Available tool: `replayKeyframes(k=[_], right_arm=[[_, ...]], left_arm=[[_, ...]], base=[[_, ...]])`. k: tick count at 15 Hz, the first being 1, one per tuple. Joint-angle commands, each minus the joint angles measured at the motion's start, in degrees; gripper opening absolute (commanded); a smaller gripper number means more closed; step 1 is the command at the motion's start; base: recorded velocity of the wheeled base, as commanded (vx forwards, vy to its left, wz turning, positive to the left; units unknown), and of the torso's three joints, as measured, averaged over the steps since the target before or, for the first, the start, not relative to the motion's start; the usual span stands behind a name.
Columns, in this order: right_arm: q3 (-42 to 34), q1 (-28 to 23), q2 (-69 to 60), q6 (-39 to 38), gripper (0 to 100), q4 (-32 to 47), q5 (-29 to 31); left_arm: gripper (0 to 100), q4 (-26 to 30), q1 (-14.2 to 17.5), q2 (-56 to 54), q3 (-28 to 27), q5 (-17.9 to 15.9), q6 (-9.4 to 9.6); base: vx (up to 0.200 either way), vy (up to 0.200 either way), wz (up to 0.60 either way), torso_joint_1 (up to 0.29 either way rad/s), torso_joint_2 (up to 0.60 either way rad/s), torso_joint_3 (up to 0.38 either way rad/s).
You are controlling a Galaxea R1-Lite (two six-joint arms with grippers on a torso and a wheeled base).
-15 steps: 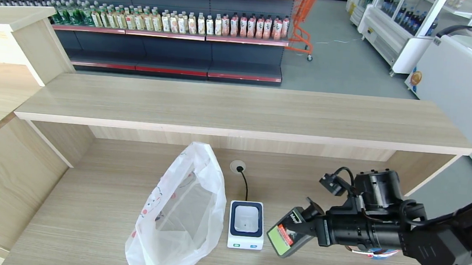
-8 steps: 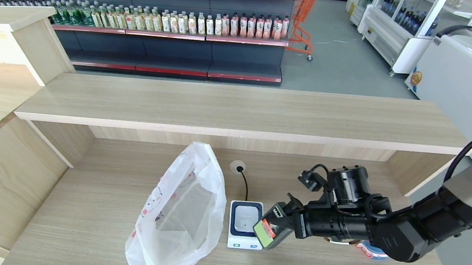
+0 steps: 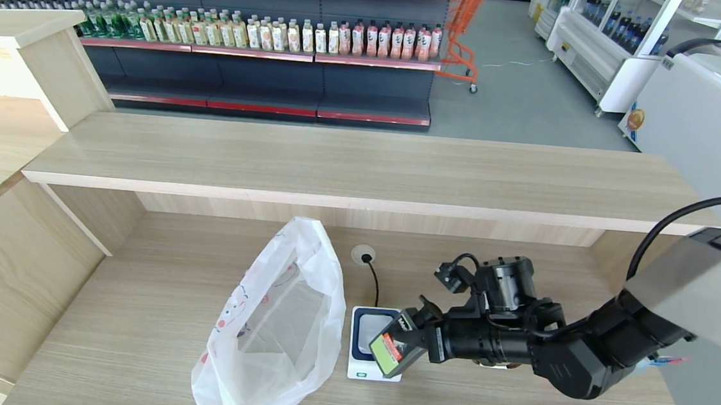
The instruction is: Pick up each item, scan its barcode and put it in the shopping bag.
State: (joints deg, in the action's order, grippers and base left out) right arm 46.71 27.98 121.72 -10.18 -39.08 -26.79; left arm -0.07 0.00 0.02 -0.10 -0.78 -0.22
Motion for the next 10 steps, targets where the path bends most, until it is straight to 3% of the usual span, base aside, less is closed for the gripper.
replayKeyframes(k=[1,6,10], right_arm=[[0.5,0.3,1.9,0.0,0,-0.3,0.0],[4.6,0.2,3.9,0.1,0,-0.5,0.1],[1.8,-0.5,-3.0,-2.4,0,-0.5,-0.1]], left_arm=[[100,0.0,0.0,0.0,0.0,0.0,-0.04],[100,0.0,0.0,0.0,0.0,0.0,-0.04],[100,0.0,0.0,0.0,0.0,0.0,-0.04]], base=[[0.0,0.0,0.0,0.0,0.0,0.0],[0.0,0.0,0.0,0.0,0.0,0.0],[0.0,0.0,0.0,0.0,0.0,0.0]])
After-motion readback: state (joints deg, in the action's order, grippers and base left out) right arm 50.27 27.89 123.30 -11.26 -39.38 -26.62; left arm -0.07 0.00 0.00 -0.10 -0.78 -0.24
